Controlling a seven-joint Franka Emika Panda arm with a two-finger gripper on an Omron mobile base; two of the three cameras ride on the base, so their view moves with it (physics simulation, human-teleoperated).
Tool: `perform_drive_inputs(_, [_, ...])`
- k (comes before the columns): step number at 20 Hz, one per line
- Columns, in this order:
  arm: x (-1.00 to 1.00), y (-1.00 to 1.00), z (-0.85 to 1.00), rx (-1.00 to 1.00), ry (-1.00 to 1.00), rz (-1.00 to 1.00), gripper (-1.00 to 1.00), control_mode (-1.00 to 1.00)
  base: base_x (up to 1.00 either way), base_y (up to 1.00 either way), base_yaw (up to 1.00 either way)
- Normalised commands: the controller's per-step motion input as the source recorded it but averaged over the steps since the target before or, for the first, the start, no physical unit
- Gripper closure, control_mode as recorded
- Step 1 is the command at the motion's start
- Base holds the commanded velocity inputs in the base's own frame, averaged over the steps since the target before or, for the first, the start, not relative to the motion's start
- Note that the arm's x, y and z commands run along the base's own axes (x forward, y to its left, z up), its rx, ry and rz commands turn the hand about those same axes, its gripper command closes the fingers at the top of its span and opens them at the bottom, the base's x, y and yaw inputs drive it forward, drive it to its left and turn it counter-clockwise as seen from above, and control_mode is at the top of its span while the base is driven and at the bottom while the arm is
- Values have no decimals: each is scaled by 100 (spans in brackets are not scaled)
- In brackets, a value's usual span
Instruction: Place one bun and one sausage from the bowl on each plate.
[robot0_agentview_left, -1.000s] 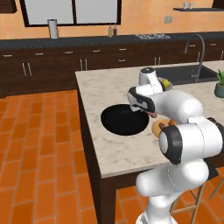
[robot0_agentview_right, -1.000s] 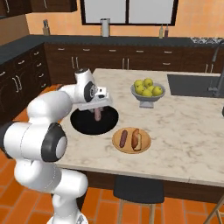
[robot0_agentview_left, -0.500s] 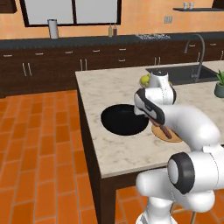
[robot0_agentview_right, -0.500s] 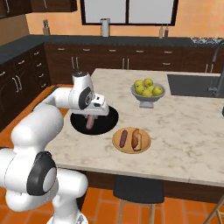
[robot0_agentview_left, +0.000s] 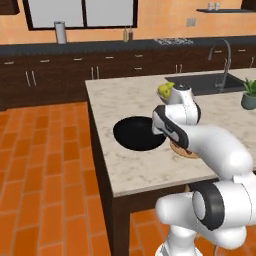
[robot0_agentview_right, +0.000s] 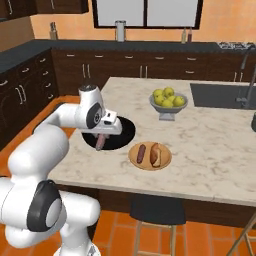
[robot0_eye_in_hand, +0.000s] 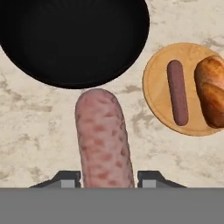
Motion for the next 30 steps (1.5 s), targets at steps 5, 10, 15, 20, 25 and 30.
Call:
perform_drive_inputs(5, [0,0,0,0,0,0,100,100,-38,-95,-13])
perform_drive_inputs(10, [0,0,0,0,0,0,100,100,18,-100,-10])
perform_drive_inputs(15, [0,0,0,0,0,0,100,100,27,-100,5])
perform_drive_inputs(20, [0,0,0,0,0,0,100,100,22,-98,8])
perform_drive_inputs(25, [0,0,0,0,0,0,100,100,43,-69,2])
perform_drive_inputs(30, [0,0,0,0,0,0,100,100,56,-29,5])
